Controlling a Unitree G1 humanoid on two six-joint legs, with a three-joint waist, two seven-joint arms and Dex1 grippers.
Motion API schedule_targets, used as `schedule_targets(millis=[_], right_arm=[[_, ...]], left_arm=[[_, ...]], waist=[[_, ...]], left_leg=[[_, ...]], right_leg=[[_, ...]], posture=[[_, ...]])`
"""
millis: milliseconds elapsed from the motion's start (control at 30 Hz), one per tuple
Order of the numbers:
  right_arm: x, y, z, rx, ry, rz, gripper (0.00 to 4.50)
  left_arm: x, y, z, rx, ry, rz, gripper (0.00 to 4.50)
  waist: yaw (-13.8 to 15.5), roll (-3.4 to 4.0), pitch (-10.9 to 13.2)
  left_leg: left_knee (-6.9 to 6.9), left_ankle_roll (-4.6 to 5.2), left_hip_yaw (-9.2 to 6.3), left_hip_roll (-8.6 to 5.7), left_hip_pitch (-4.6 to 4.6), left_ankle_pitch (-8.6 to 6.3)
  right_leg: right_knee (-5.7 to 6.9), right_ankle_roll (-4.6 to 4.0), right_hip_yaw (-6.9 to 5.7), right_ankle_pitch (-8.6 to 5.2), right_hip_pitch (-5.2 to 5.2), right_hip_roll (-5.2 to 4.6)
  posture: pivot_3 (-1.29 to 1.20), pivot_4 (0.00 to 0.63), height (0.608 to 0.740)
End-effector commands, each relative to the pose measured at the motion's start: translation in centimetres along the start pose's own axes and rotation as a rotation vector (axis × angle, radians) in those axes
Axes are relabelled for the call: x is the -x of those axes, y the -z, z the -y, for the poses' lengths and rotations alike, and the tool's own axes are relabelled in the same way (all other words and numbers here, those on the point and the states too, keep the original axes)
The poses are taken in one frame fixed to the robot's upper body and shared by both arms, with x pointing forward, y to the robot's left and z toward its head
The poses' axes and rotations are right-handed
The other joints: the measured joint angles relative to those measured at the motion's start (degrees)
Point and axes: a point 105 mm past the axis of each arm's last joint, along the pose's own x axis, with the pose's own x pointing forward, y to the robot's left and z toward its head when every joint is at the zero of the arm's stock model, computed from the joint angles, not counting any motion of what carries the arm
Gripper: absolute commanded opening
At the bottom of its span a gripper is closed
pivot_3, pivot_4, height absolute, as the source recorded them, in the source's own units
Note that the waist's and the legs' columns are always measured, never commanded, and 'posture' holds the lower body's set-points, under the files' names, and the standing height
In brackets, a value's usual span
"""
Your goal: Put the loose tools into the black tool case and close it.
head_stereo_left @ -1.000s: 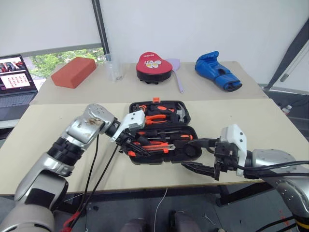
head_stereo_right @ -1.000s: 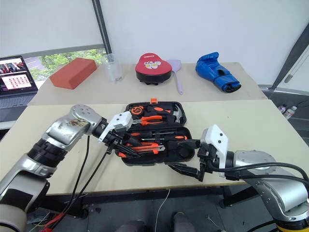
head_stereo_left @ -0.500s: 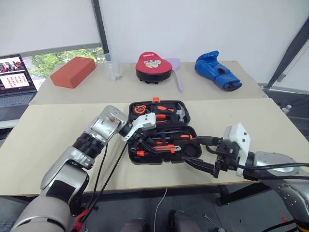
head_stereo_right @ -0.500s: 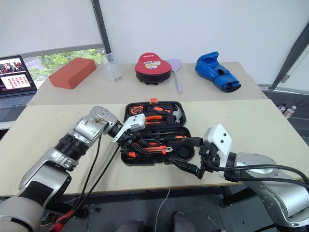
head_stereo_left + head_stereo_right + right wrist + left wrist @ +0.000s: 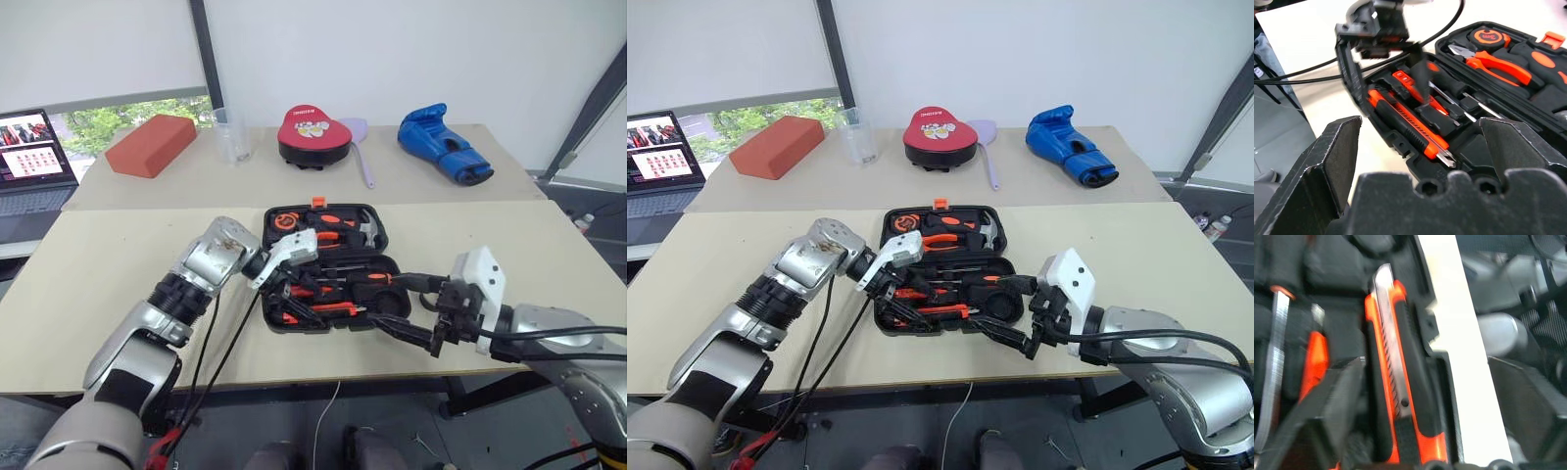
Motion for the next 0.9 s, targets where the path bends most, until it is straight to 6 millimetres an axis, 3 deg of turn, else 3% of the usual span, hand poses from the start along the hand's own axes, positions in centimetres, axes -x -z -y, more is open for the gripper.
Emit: schedule_targets(millis=[33,133,233,533,567,733,900], right_arm=[[0.2,-0.8,0.0,0.033,0.008,0.03,4.5],[0.3,-0.8,0.1,0.034,0.009,0.027,4.5],[0.3,-0.7,0.0,0.036,0.008,0.024,4.5],[0.5,-0.5,0.3,0.039,0.037,0.009,4.5],[0.5,-0.5,0.4,0.038,0.04,0.01,4.5],[0.4,-0.5,0.5,0.031,0.053,0.023,4.5],[0.4,-0.6,0.4,0.03,0.057,0.025,4.5]], left_arm=[[1.3,-1.8,-0.1,-0.067,-0.026,0.056,4.36],[1.3,-0.8,-0.2,-0.102,-0.043,0.026,4.36],[0.9,0.1,0.2,-0.118,-0.014,-0.006,3.7],[-0.5,2.3,1.2,-0.183,0.036,-0.094,0.23],[-0.7,2.8,1.3,-0.2,0.036,-0.119,0.04],[-1.4,5.7,-0.1,-0.305,-0.04,-0.273,0.04],[-1.4,4.9,-1.1,-0.293,-0.098,-0.224,0.04]], waist=[[-0.02,0.0,0.0],[-0.03,0.0,0.0],[-0.03,0.0,0.0],[0.15,0.0,0.0],[0.11,0.0,0.0],[0.15,0.01,-0.02],[0.55,0.06,-0.06]], left_leg=[[0.0,0.0,0.0,0.0,0.0,0.0],[0.0,-0.01,0.0,0.0,0.0,0.0],[0.0,-0.02,0.0,0.0,0.01,-0.01],[0.02,0.0,0.01,-0.01,-0.01,0.0],[0.02,0.0,0.01,-0.01,-0.01,0.0],[0.01,-0.06,0.0,0.0,0.12,-0.04],[0.03,-0.22,0.0,0.01,0.22,-0.22]], right_leg=[[0.01,0.0,0.0,0.0,0.0,0.0],[0.02,0.0,0.0,0.0,-0.01,0.0],[0.02,0.0,0.0,0.0,0.0,0.0],[0.01,0.0,0.01,0.0,0.01,-0.01],[0.02,0.0,0.01,0.0,0.0,-0.01],[-0.01,-0.01,0.02,0.0,0.14,-0.01],[-0.02,0.12,0.07,0.06,0.31,-0.03]], posture=[[0.0,0.15,0.74],[0.0,0.15,0.74],[0.0,0.15,0.74],[0.0,0.15,0.74],[0.0,0.15,0.74],[0.0,0.15,0.74],[0.0,0.15,0.74]])
